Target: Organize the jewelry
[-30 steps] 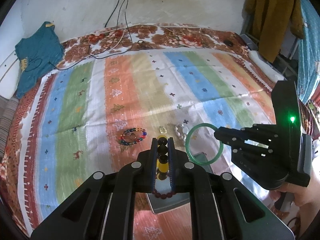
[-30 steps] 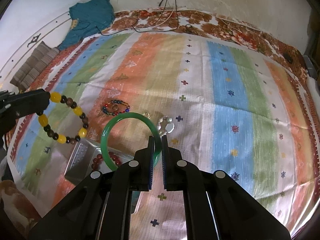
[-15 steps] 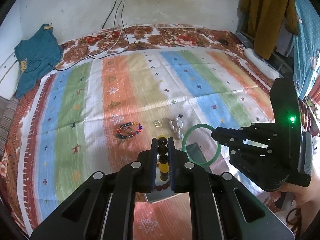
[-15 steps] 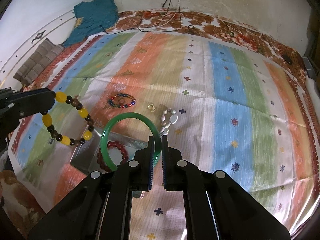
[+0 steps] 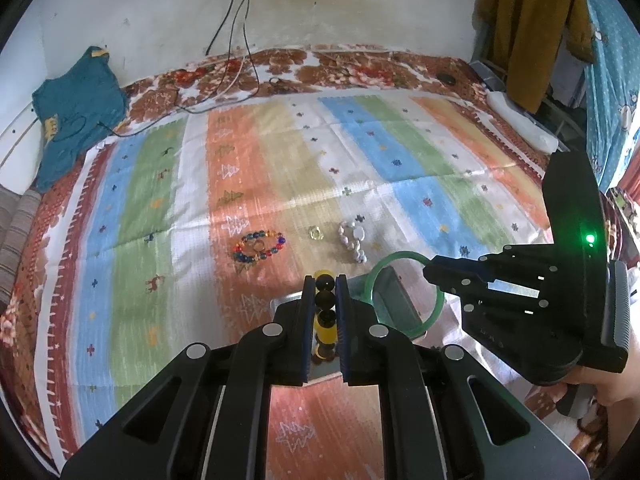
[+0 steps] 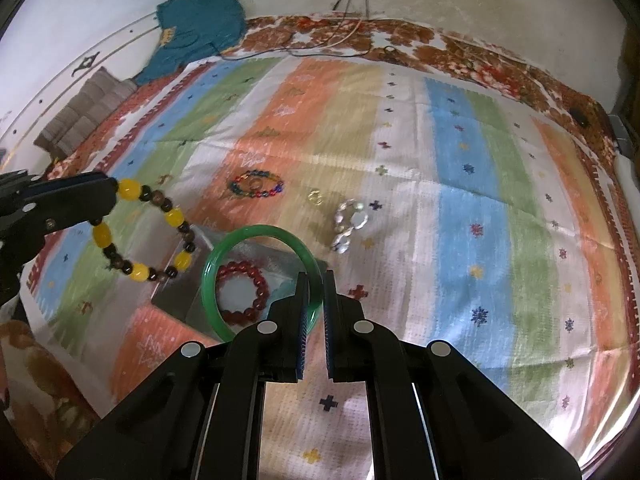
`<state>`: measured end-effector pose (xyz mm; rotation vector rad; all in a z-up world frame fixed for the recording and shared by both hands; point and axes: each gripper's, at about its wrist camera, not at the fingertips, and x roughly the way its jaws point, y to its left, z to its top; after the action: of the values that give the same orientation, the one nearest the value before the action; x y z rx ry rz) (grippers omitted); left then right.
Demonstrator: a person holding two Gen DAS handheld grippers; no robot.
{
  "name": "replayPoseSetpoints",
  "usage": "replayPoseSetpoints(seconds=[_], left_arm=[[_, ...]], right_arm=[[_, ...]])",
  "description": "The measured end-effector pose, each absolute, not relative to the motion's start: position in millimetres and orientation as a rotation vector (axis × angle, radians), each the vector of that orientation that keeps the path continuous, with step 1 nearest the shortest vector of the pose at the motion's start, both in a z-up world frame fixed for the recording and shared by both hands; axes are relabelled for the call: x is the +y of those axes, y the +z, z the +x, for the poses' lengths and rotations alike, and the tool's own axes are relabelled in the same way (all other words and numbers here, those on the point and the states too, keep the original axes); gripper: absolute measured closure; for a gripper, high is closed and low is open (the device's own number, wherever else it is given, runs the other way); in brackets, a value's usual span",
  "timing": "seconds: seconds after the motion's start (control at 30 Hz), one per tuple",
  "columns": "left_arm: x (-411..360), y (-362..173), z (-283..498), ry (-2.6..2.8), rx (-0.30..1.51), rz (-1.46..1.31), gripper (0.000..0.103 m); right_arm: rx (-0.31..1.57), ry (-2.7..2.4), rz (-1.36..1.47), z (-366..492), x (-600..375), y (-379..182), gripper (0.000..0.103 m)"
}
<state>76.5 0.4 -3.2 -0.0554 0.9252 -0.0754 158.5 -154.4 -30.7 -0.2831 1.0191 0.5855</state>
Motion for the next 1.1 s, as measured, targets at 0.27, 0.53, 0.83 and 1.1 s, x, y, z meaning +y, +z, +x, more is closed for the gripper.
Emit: replayPoseSetpoints(seconds=[0.27, 0.53, 0.83, 1.1], left_arm=[[14.3, -8.4, 80.1, 0.01, 0.94, -0.061, 0.087], [20.8, -14.6, 83.9, 0.026, 0.958, -0.067, 0.073], [31.6, -21.8, 93.9, 0.069, 0.979, -0.096, 0.061], [38.9, -28.2, 107.5, 0.101, 0.997, -0.122, 0.052]], right_arm=[[1.016, 0.515, -0.27, 165.5, -163.6, -30.1, 0.08], [1.032, 0.493, -0.227, 175.3, -171.3, -31.8, 0.069], [1.033, 0.484, -0.207, 182.1, -173.3, -31.0, 0.058], [1.031, 0.466, -0.196, 191.9, -172.9, -31.8, 0.046]])
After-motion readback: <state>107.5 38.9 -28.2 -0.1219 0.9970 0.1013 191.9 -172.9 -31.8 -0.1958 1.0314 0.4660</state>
